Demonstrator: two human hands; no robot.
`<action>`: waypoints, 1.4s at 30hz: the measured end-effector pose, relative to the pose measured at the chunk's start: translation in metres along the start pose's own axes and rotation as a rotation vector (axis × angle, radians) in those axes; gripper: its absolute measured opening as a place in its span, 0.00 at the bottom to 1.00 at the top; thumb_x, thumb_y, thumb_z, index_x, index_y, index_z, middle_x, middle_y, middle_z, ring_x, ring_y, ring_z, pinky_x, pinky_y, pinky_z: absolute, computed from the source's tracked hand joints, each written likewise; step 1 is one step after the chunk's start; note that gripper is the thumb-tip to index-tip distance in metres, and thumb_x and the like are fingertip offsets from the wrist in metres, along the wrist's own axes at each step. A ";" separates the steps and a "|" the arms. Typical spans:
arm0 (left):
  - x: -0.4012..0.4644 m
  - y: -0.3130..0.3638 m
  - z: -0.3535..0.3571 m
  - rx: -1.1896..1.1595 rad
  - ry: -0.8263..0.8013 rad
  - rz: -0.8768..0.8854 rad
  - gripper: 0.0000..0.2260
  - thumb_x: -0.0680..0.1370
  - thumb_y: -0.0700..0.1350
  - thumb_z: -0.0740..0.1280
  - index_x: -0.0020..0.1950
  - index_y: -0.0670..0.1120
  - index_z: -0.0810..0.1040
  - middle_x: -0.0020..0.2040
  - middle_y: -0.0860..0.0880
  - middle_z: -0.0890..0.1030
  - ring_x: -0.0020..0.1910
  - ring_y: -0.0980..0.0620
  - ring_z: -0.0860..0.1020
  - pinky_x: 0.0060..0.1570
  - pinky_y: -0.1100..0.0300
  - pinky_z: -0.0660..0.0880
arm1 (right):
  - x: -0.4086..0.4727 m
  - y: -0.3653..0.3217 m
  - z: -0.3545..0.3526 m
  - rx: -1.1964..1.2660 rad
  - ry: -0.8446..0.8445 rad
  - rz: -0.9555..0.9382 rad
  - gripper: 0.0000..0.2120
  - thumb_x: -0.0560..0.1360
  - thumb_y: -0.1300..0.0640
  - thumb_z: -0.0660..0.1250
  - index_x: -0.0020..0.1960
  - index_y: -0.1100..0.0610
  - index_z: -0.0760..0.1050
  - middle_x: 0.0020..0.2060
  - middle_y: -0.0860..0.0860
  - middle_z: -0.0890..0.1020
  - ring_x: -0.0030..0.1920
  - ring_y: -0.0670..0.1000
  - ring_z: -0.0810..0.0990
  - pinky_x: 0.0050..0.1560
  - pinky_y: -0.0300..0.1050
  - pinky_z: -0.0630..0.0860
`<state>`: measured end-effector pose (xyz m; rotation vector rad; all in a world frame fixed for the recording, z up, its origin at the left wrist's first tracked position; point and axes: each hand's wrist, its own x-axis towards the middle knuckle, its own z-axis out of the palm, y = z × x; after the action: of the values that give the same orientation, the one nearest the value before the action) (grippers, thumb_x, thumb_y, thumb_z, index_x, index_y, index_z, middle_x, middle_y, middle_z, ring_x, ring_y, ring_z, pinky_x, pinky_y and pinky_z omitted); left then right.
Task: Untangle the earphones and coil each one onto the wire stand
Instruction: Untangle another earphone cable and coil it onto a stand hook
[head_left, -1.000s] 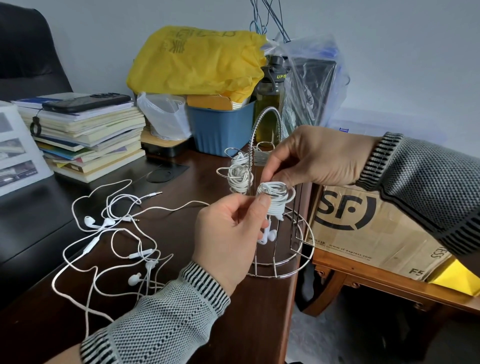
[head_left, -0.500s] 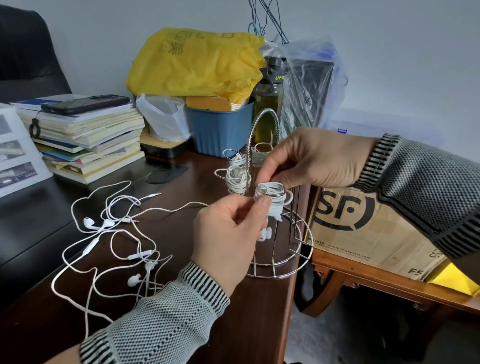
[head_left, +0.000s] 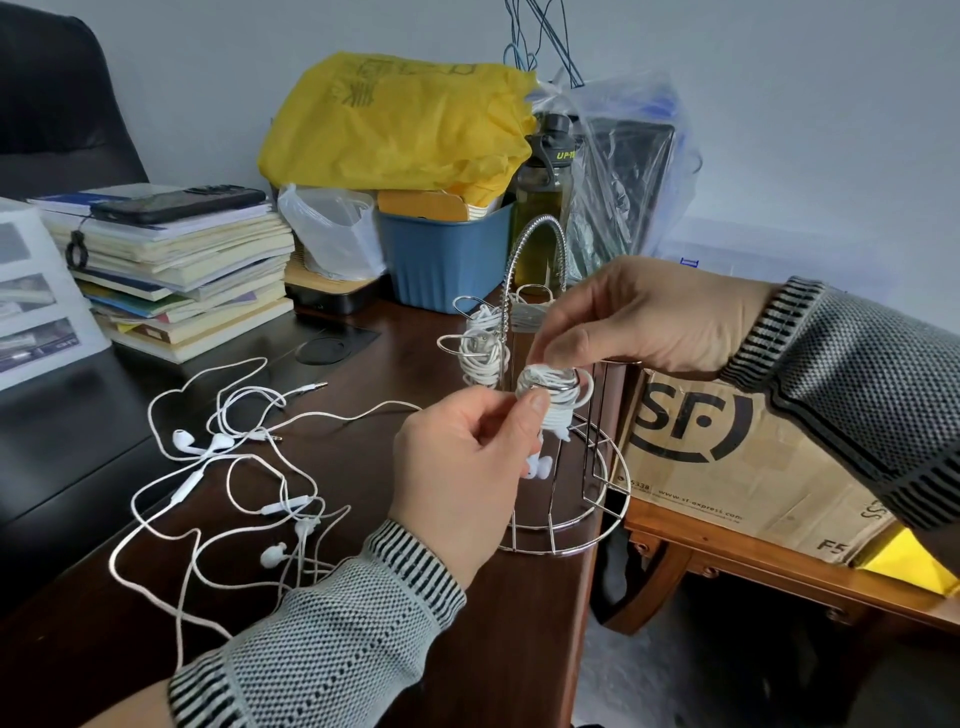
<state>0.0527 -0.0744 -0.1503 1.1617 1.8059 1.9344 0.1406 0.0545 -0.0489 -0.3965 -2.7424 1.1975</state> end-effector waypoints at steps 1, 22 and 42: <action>0.000 0.001 0.000 -0.001 0.001 0.002 0.07 0.75 0.47 0.70 0.37 0.49 0.81 0.28 0.52 0.81 0.26 0.61 0.78 0.29 0.74 0.71 | 0.000 -0.001 0.001 -0.009 0.014 0.004 0.14 0.60 0.52 0.74 0.43 0.58 0.83 0.42 0.62 0.84 0.41 0.54 0.79 0.58 0.58 0.77; 0.001 0.000 0.000 0.136 0.034 0.056 0.10 0.74 0.51 0.70 0.33 0.51 0.81 0.29 0.54 0.82 0.27 0.60 0.80 0.34 0.63 0.78 | -0.003 -0.002 0.003 -0.084 0.101 -0.007 0.06 0.70 0.60 0.73 0.46 0.59 0.84 0.41 0.52 0.86 0.43 0.48 0.83 0.55 0.36 0.77; 0.009 -0.009 -0.008 0.374 0.121 0.510 0.09 0.77 0.52 0.63 0.44 0.48 0.75 0.36 0.55 0.81 0.36 0.57 0.80 0.37 0.60 0.74 | -0.005 0.008 0.007 -0.070 0.154 -0.055 0.16 0.64 0.47 0.70 0.46 0.57 0.83 0.43 0.54 0.85 0.45 0.52 0.83 0.56 0.42 0.78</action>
<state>0.0389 -0.0725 -0.1550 1.8103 2.1628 2.0007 0.1449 0.0533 -0.0594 -0.3994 -2.6506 1.0151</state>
